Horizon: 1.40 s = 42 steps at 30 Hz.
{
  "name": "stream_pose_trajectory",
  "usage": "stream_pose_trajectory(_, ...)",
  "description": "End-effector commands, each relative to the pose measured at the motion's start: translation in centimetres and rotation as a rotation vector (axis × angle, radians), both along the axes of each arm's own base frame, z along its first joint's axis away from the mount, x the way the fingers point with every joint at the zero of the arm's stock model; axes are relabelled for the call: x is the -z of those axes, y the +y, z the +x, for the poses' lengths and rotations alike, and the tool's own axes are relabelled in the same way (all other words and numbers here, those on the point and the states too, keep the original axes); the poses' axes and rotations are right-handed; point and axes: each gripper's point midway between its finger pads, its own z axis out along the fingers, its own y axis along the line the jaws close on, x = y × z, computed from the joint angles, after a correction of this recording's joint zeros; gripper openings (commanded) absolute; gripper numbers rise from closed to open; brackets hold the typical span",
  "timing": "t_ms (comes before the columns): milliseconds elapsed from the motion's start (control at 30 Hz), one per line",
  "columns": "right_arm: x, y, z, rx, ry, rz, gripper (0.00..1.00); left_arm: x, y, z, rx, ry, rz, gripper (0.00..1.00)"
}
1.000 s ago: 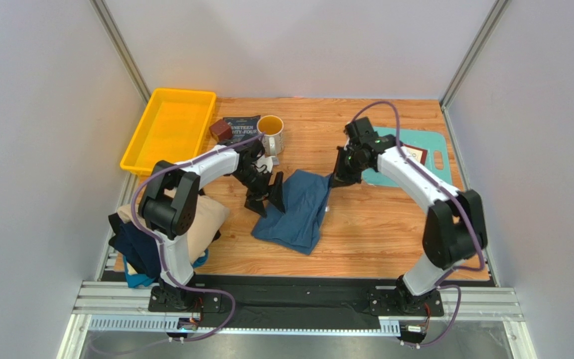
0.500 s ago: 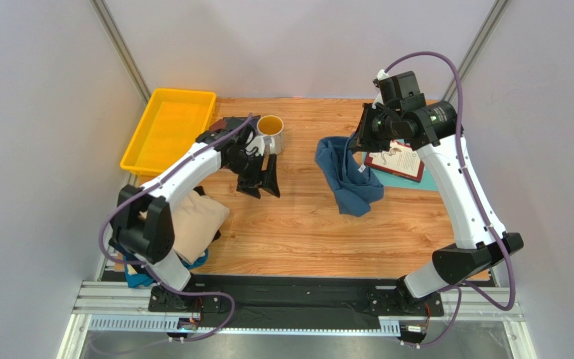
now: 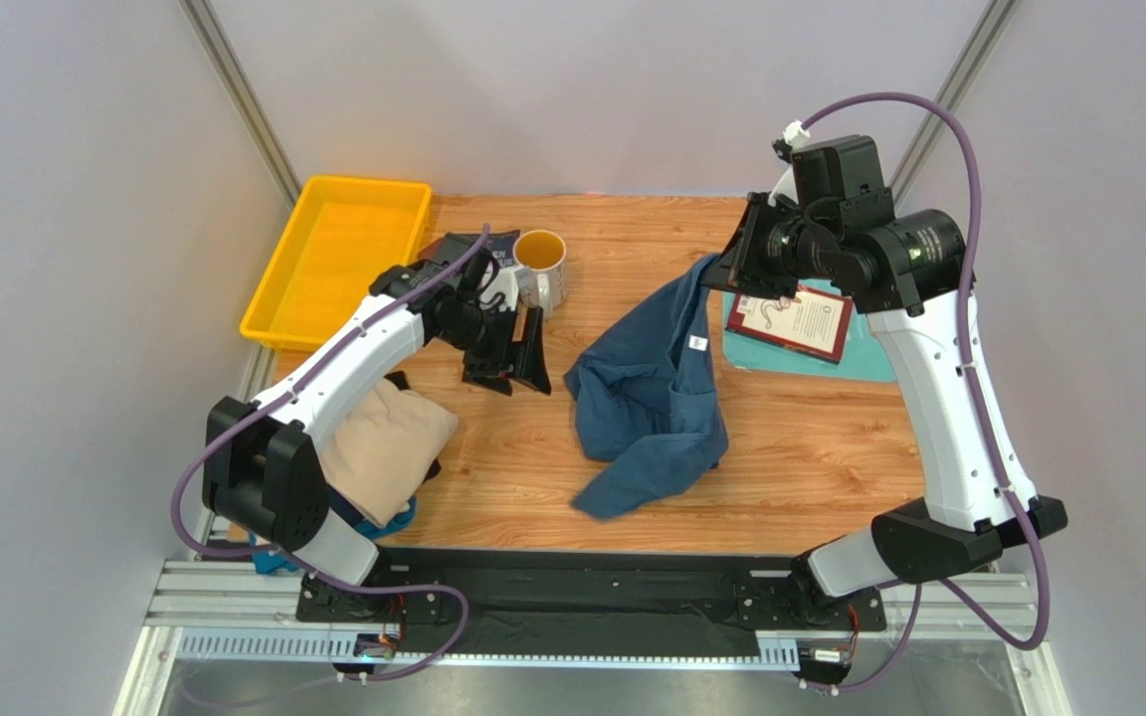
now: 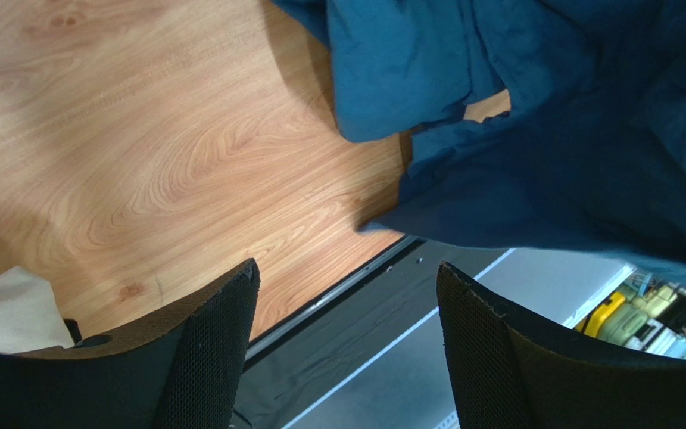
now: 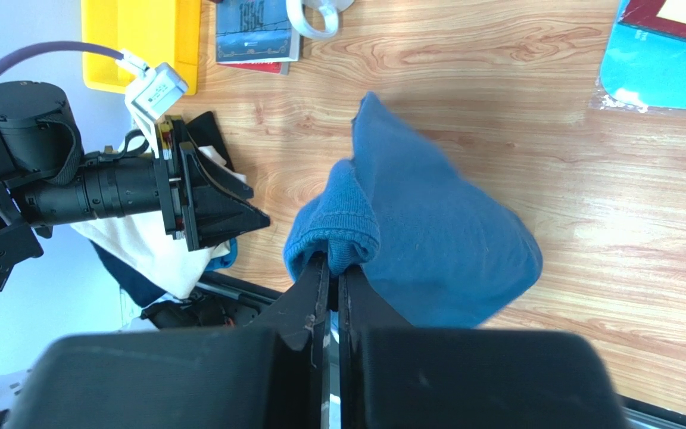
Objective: Fold and stack the t-shirts
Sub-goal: Flatten out the tshirt
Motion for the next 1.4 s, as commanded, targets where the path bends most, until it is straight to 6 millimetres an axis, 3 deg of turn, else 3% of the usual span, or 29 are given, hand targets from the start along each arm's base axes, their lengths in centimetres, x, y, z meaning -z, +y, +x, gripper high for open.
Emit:
stream_pose_trajectory(0,4.1,-3.1,-5.7,0.006,0.244,-0.146,0.0,1.5,0.1,-0.2,0.01,0.03,0.002,0.78)
stream_pose_trajectory(267,2.3,-4.6,-5.9,0.057,0.14,-0.154,0.0,3.2,-1.0,0.8,0.017,0.055,0.007,0.78)
stream_pose_trajectory(367,2.9,-4.8,-6.3,0.063,0.141,-0.156,0.0,4.5,-2.2,1.8,0.023,0.044,0.068,0.78)
stream_pose_trajectory(400,4.3,-4.8,-6.5,0.064,0.18,-0.166,0.0,4.2,-3.1,2.4,0.028,0.033,0.057,0.78)
stream_pose_trajectory(533,5.7,-4.2,-6.5,0.055,0.2,-0.134,0.0,6.6,-6.0,2.9,0.058,0.087,0.063,0.78)
stream_pose_trajectory(933,9.2,-4.7,-6.9,0.059,0.25,-0.156,0.0,10.4,-7.6,1.3,0.086,0.203,0.059,0.76)
stream_pose_trajectory(1133,10.7,-5.1,-6.8,0.052,0.276,-0.184,0.0,11.1,-9.4,0.8,0.132,0.218,0.041,0.76)
stream_pose_trajectory(1200,10.9,-5.2,-6.6,0.052,0.275,-0.188,0.0,11.5,-9.6,0.4,0.14,0.235,0.043,0.68)
stream_pose_trajectory(1333,11.3,-5.4,-6.1,0.062,0.277,-0.191,0.0,11.5,-9.8,0.3,0.154,0.238,0.039,0.22)
stream_pose_trajectory(1367,11.5,-5.5,-6.0,0.063,0.278,-0.192,0.0,11.4,-9.8,0.4,0.157,0.236,0.033,0.16)
